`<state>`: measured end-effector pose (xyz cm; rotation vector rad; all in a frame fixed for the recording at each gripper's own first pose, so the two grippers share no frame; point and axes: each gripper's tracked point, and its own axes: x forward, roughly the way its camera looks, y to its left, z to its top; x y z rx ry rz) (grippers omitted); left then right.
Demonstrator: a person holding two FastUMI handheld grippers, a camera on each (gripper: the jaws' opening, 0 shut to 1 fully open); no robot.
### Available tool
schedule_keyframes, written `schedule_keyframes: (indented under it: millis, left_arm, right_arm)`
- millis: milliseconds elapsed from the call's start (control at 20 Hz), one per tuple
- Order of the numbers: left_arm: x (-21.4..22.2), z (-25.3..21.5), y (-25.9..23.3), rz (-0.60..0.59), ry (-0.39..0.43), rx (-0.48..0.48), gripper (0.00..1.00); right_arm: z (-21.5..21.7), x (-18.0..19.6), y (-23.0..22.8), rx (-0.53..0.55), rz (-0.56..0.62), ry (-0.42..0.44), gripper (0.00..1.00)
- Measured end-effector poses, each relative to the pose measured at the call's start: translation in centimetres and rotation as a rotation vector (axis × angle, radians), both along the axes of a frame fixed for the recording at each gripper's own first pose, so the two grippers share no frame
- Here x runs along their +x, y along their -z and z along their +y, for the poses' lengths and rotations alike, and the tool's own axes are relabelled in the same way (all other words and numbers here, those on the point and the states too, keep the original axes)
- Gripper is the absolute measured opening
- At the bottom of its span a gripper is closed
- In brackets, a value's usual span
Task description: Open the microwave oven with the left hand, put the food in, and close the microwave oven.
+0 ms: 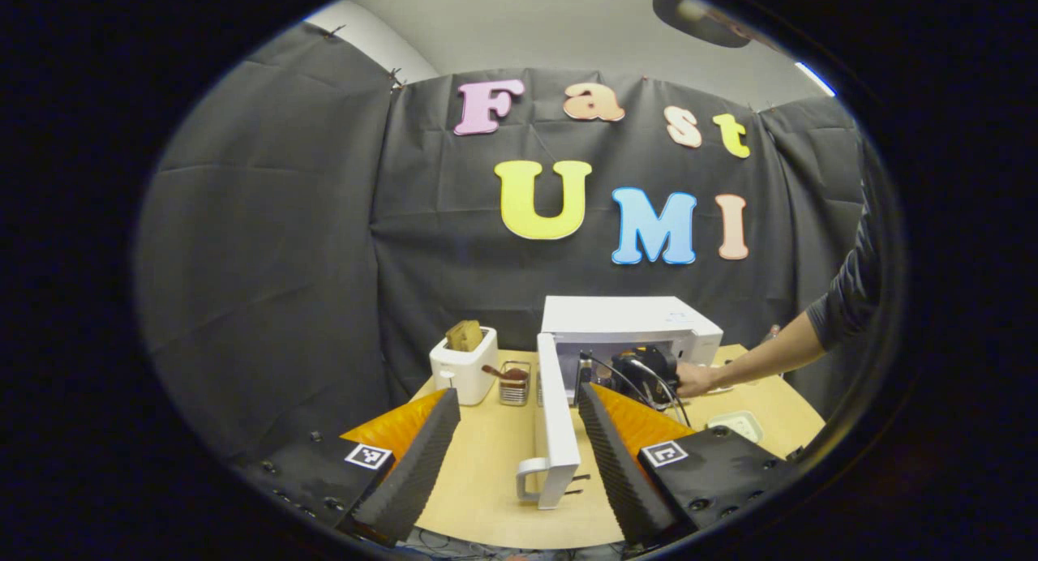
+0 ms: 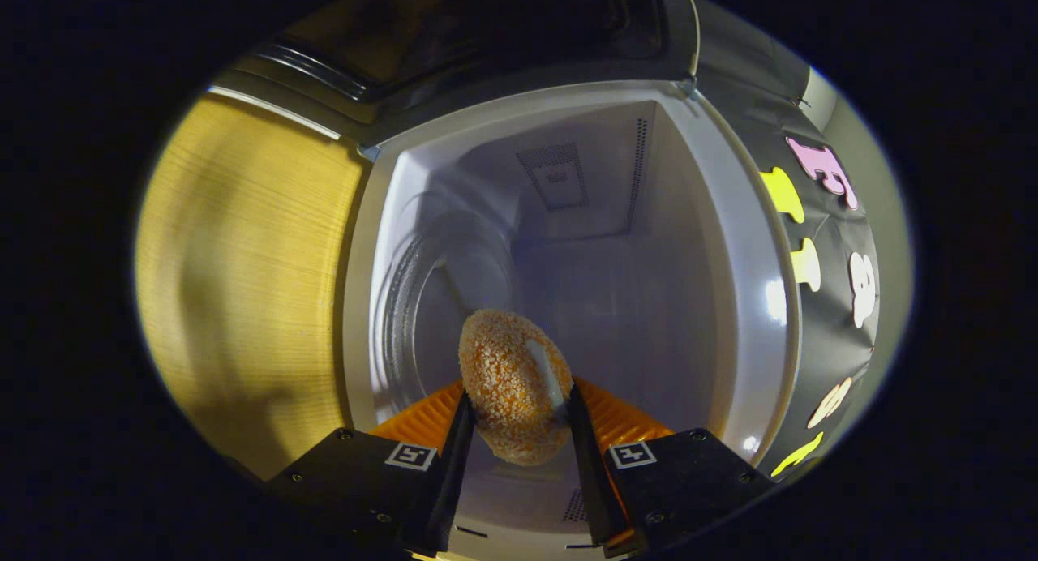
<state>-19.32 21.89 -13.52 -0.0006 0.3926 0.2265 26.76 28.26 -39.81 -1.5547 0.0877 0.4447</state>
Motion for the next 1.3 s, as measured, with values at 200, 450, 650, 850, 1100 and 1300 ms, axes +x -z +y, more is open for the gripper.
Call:
schedule_keyframes:
  millis: [200,450,650,850,1100,1300]
  left_arm:
    - [0.2,0.5,-0.2,0.001,-0.020,0.001,0.94]
    - [2.1,0.1,-0.2,-0.019,-0.005,-0.014,0.96]
    - [4.0,-0.9,-0.3,-0.041,0.046,-0.024,0.94]
    - [6.1,-1.8,-0.7,-0.077,0.089,-0.034,0.96]
    - [8.3,-4.3,-1.2,-0.119,0.162,-0.070,0.94]
    - [9.6,-6.1,-1.2,-0.132,0.226,-0.084,0.94]
  right_arm:
    - [-0.2,0.9,0.2,0.021,0.008,0.031,0.85]
    - [-0.6,-1.8,0.1,0.091,0.093,0.020,0.97]
    - [-1.4,-6.1,-1.6,0.199,0.141,0.024,0.97]
    - [-3.6,-11.2,-4.7,0.426,0.191,0.113,0.96]
    - [-7.1,-16.6,-10.2,0.672,0.193,0.206,0.97]
    - [-10.1,-20.0,-14.5,0.783,0.134,0.233,0.97]
